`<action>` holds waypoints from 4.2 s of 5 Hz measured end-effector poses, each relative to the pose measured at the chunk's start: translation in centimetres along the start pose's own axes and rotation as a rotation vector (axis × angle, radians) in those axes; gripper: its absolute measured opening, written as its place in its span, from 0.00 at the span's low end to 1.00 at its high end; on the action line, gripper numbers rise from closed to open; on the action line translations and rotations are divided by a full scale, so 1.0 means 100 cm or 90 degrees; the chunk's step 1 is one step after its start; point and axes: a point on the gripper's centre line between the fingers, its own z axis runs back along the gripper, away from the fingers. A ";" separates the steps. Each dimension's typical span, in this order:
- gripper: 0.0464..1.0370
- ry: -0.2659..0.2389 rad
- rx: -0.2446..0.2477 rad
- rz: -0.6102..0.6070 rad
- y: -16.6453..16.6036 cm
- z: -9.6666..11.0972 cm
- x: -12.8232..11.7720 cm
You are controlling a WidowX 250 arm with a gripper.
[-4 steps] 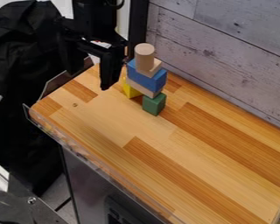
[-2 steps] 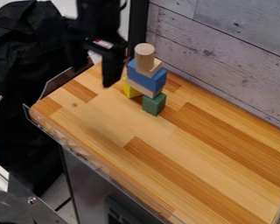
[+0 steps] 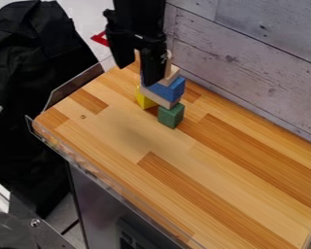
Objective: Pick up the white cylinder and put it back on the centre of the table
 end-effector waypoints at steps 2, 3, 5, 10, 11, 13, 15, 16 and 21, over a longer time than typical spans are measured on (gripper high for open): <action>0.96 0.017 0.016 0.009 0.011 -0.007 0.015; 0.96 0.040 0.048 0.028 0.013 -0.009 0.021; 0.96 0.067 0.079 0.048 0.011 -0.012 0.029; 0.51 0.092 0.049 0.078 0.012 -0.028 0.032; 0.51 0.073 0.060 0.078 0.011 -0.013 0.033; 0.51 0.026 0.108 0.059 0.007 0.021 0.029; 0.51 0.101 0.067 0.024 -0.017 -0.010 -0.015; 0.51 0.151 0.038 0.017 -0.032 -0.029 -0.040; 0.51 0.222 0.037 -0.131 -0.093 -0.096 -0.038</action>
